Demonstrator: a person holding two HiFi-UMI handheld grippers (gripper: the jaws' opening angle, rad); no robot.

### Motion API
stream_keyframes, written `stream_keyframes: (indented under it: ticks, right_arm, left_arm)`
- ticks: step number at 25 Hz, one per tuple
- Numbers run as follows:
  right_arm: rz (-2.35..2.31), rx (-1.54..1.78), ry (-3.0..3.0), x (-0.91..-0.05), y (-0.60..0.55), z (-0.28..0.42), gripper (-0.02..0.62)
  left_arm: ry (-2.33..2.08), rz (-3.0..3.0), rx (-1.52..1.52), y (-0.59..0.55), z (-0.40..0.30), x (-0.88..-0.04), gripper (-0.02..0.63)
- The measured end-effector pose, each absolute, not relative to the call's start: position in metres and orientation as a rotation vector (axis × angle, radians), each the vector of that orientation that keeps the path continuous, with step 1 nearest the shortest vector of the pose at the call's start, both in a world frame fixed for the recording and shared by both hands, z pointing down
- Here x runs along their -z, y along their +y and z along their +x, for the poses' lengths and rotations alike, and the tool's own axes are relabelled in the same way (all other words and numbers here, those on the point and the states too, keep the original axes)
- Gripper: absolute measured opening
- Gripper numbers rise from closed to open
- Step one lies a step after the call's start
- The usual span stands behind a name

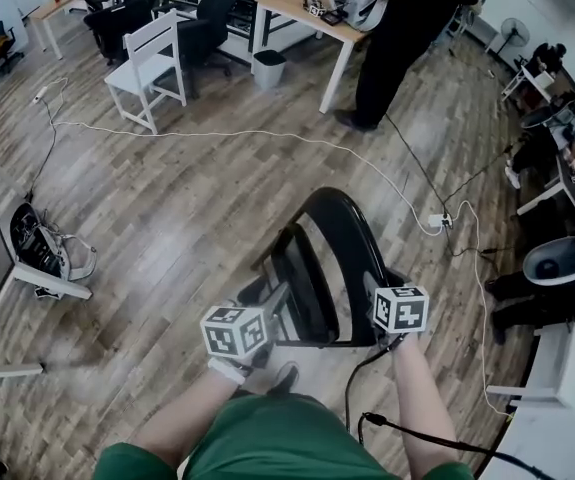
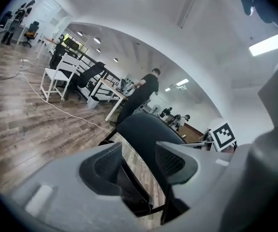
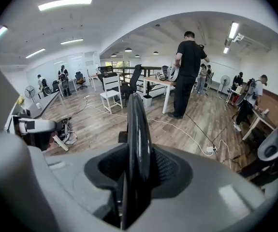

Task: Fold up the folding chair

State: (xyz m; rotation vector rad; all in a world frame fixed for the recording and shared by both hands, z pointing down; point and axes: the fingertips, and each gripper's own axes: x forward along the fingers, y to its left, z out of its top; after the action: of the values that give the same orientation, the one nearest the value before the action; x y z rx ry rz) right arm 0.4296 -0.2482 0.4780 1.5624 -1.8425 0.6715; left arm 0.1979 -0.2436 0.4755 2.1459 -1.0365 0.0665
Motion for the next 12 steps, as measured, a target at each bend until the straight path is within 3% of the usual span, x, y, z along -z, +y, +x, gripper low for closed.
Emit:
stream_keyframes:
  ticks: [12]
  right_arm:
    - [1.575, -0.608, -1.809, -0.475, -0.242, 0.399, 0.150]
  left_arm:
    - [-1.075, 2.262, -0.070, -0.249, 0.173, -0.457, 0.204]
